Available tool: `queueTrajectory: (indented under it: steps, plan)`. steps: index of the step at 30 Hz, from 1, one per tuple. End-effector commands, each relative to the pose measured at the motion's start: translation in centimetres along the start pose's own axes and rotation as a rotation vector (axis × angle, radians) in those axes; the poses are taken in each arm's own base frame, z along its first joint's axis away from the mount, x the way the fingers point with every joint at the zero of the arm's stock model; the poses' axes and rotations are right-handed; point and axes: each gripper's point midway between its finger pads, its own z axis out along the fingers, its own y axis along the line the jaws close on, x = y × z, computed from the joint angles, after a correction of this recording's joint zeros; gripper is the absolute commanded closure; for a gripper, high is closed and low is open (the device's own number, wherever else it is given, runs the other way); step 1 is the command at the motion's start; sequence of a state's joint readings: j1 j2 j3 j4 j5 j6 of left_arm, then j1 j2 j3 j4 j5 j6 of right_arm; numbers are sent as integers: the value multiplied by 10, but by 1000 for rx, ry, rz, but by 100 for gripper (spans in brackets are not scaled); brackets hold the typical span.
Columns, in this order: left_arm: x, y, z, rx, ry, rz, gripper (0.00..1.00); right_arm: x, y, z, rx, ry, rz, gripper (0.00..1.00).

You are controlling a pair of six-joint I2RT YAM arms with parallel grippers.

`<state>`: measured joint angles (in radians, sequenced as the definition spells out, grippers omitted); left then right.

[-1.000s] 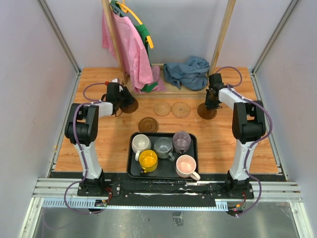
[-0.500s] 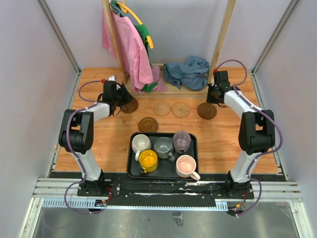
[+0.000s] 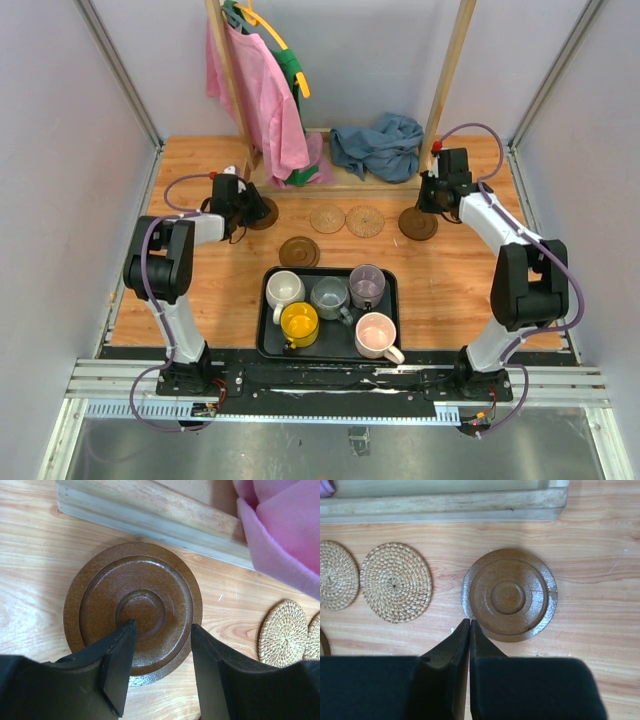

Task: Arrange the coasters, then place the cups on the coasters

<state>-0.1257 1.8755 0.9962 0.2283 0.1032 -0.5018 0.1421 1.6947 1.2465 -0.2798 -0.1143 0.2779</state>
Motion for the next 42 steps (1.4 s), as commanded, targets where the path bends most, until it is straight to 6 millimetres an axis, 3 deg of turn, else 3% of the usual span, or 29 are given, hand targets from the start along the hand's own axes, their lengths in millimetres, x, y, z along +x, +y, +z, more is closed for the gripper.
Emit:
queueTrajectory:
  steps: [1, 5, 9, 14, 19, 22, 25, 29, 33, 42]
  plan:
    - [21, 20, -11, -61, 37, -11, 47, -6, 17, -18, -60, -40, -10, 97]
    - [29, 22, -20, -59, 47, -22, 47, -9, 22, -28, -71, -60, -11, 97]
    - [24, 19, -24, -48, 30, -18, 47, -13, 24, -34, -75, -79, -13, 96]
    - [-1, -2, -26, 21, -27, -21, 47, -10, 25, -30, -79, -65, -14, 97]
    - [-38, -38, -44, 146, -123, -12, 46, -3, 25, -27, -80, -50, -16, 97]
    - [-42, -47, -54, 177, -130, -2, 46, -2, 25, -28, -82, -54, -18, 97]
    - [-26, -56, -61, 224, -97, 14, 48, -2, 25, -28, -80, -54, -15, 97]
    - [15, -73, -70, 274, -22, 73, 56, 1, 26, -26, -78, -46, -1, 99]
    - [46, -88, -78, 320, 35, 123, 97, 4, 25, -24, -77, -39, 8, 99]
    - [78, -100, -93, 343, 109, 204, 99, 11, 24, -30, -73, -53, 21, 99]
